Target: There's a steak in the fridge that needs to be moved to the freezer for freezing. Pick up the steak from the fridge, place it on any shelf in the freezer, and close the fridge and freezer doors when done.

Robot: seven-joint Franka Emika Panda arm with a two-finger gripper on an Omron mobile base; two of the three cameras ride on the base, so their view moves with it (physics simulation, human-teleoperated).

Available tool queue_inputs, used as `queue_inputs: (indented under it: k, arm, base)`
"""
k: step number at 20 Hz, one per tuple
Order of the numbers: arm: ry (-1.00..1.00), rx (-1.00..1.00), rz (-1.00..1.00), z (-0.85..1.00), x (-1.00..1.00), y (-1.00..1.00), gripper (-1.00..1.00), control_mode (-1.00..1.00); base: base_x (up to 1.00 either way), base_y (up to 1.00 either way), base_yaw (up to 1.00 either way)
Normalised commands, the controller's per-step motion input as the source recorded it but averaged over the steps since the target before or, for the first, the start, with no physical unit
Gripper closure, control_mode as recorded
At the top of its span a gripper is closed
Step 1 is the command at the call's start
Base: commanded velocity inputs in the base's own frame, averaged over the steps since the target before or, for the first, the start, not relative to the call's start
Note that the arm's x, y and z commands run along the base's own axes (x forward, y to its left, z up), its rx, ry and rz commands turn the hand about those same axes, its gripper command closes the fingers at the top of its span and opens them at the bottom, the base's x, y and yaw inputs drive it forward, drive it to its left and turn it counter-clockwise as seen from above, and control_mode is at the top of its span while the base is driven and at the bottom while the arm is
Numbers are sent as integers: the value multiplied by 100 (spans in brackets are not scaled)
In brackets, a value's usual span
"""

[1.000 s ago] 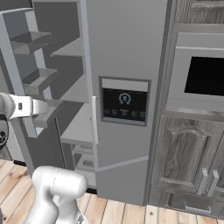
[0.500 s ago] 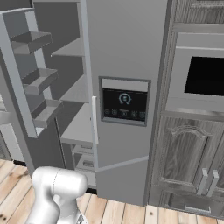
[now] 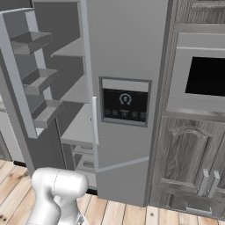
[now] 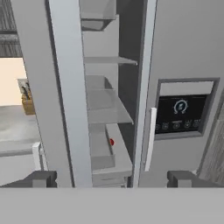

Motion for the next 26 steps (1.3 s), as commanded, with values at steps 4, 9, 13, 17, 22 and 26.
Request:
queue_inputs:
  k: [4,9,13,17,22,26]
  arm:
    - [-13,-13,-24,-21,21,56,-100,-100]
    - [-16,-11,-30,-11,10,27,-100,-100]
    - [-17,-9,-38,-3,6,26,-100,-100]
    - [-10,-7,-30,-6,32,21,-100,-100]
    - [-6,-8,-21,-9,42,35,-100,-100]
    - [-2,-6,-9,-10,38,20,-100,-100]
  base:
    - [0,0,0]
    - [0,0,0]
    - [0,0,0]
    - [0,0,0]
    - [0,0,0]
    - [0,0,0]
